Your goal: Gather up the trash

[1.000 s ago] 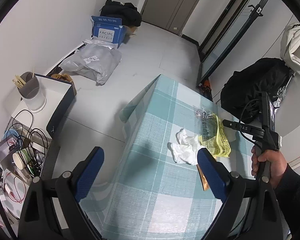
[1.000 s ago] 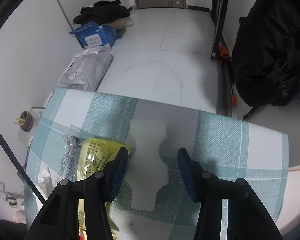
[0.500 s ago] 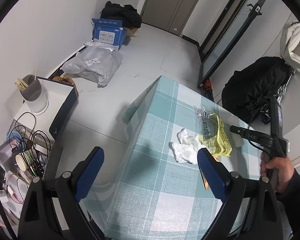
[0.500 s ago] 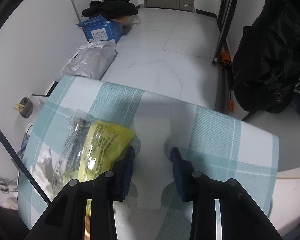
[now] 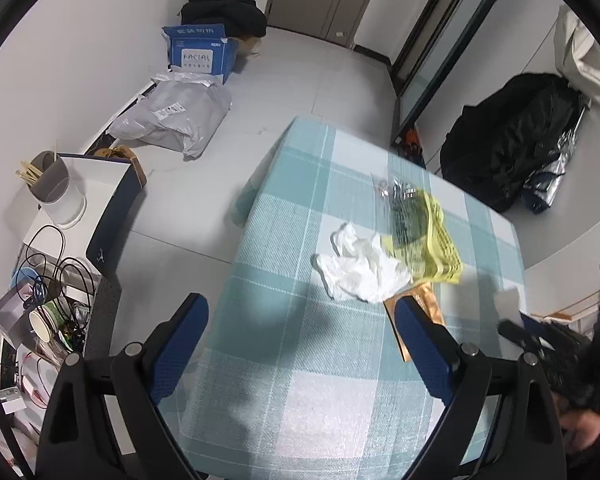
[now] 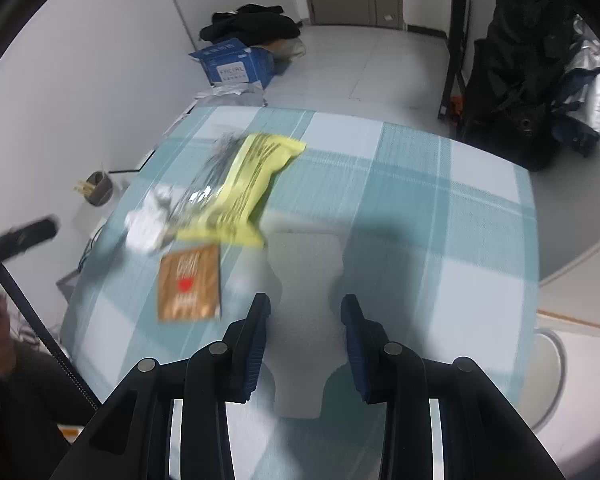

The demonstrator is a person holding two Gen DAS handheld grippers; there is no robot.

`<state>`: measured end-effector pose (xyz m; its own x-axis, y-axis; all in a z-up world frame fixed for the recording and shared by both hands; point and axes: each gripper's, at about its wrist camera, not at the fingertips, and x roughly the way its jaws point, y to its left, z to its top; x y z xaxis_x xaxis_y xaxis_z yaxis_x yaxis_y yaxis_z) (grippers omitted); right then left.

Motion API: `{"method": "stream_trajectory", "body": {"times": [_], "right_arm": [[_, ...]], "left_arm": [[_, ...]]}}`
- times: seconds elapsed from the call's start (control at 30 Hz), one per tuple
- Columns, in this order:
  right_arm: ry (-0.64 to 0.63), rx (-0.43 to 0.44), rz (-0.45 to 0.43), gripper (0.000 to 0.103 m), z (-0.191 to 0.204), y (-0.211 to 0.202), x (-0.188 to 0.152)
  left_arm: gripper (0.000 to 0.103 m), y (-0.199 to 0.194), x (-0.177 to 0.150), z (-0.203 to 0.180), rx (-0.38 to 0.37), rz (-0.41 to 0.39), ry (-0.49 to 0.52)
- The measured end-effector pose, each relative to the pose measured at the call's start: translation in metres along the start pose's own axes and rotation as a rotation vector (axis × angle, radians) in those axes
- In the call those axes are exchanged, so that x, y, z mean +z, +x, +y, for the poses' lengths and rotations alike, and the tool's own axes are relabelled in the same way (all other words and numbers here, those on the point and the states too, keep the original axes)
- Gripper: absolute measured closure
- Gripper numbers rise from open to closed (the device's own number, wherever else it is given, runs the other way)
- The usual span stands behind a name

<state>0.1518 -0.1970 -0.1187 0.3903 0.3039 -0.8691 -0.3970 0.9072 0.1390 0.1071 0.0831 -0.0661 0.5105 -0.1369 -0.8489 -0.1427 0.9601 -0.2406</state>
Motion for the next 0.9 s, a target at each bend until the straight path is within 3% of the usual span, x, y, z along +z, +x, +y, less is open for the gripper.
{"method": "stream_trajectory", "body": {"times": [0.17,0.33,0.6,0.7,0.9], "right_arm": [[-0.020,0.010,-0.013,0.068,0.008,-0.016,-0.037],[0.030,0.017,-0.013,0.068,0.002,-0.022,-0.063],[-0.032,-0.052,0.000,0.068,0.005,-0.014,-0.079],[0.002,-0.031,0.028,0.068,0.000,-0.007,-0.083],[0.044,0.024,0.016,0.068,-0.005,-0.010,-0.082]], "left_arm": [[0.011,0.009,-0.002,-0.006,-0.042,0.049,-0.011],[0.011,0.008,-0.004,-0.016,0.007,0.026,0.029],[0.011,0.007,-0.009,-0.025,0.045,0.045,0.026],[0.011,0.007,-0.005,-0.031,0.081,0.039,0.045],[0.011,0.028,0.006,-0.034,0.065,0.090,0.026]]}}
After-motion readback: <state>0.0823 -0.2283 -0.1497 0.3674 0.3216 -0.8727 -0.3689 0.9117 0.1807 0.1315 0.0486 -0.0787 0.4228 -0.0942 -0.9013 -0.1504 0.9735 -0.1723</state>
